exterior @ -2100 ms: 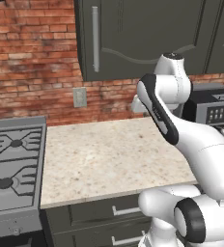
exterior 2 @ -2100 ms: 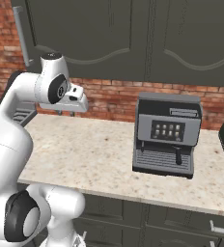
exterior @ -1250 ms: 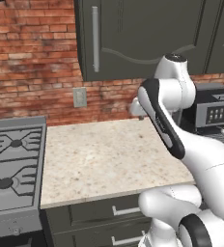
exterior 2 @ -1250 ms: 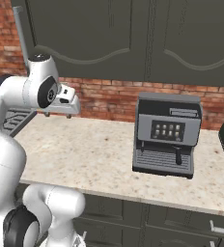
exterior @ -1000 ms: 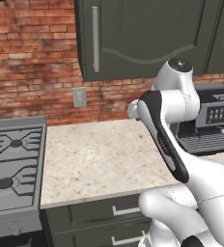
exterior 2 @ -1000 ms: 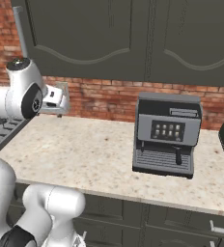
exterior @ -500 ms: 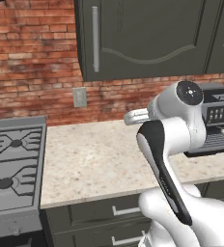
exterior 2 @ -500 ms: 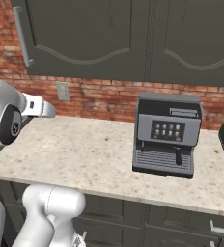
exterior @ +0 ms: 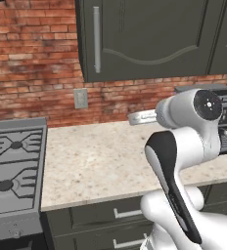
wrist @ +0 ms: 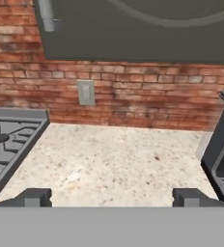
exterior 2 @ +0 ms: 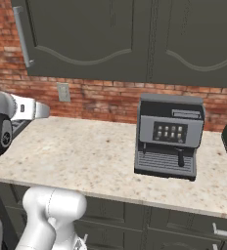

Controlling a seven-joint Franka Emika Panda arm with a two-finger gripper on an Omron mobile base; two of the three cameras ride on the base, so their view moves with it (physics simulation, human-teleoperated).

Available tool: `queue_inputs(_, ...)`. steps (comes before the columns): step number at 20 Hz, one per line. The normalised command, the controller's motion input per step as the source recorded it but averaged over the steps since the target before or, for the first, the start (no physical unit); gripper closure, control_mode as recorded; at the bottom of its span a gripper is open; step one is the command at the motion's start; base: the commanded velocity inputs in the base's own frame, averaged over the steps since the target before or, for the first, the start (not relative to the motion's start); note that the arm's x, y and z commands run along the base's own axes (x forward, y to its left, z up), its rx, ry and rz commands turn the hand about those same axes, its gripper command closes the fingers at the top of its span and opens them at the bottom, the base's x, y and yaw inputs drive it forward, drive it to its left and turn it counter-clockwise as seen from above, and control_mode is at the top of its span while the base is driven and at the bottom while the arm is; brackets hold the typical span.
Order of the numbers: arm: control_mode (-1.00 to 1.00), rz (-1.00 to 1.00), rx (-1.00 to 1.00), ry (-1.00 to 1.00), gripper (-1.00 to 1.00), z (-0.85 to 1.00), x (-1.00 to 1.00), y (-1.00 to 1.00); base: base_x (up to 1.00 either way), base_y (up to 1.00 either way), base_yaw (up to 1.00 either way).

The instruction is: Open the cabinet. Pick the soap dispenser and place it next to the sink. Then close the cabinet.

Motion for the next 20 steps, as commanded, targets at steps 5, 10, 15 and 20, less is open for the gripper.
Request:
queue_inputs(5,-1.0,0.0,0.0,-0.02,-1.0,0.31,-0.29,0.31,0.0,0.0,0.0)
queue_inputs(10,-1.0,0.0,0.0,0.0,-1.0,0.36,-0.22,0.39,0.0,0.0,0.0)
queue_inputs(15,-1.0,0.0,0.0,0.02,-1.0,0.39,-0.12,0.3,0.0,0.0,0.0)
queue_inputs(20,-1.0,0.0,0.0,0.08,-1.0,0.24,0.0,0.08,0.0,0.0,0.0)
